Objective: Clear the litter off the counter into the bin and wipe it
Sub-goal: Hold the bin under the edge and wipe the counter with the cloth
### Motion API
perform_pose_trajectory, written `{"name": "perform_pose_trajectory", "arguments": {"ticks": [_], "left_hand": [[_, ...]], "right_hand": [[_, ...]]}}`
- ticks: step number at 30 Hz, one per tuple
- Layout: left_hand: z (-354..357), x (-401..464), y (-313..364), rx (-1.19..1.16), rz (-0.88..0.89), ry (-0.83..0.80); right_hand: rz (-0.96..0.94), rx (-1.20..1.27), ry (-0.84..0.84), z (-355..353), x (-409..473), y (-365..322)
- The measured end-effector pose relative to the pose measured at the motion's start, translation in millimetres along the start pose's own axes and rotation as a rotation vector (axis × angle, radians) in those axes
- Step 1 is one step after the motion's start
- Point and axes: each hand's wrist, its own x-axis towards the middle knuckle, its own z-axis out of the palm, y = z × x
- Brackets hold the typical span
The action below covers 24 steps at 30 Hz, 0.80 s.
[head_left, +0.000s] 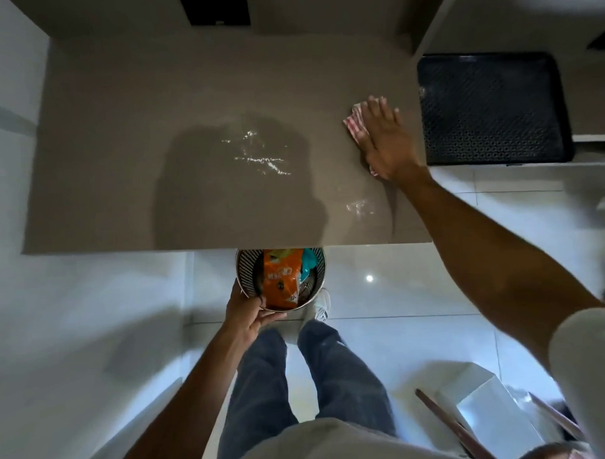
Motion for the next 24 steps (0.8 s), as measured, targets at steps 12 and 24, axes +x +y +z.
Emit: {"name": "perform_pose_trajectory", "arguments": {"ticks": [12, 24], "left_hand": [[-18, -13, 24, -0.080, -0.037, 0.014], [-36, -4, 28, -0.088, -0.025, -0.004]], "right_hand": [[0.769, 0.142, 0.139, 50, -114, -107], [0.496, 0.089, 0.102, 52, 14, -208]]}}
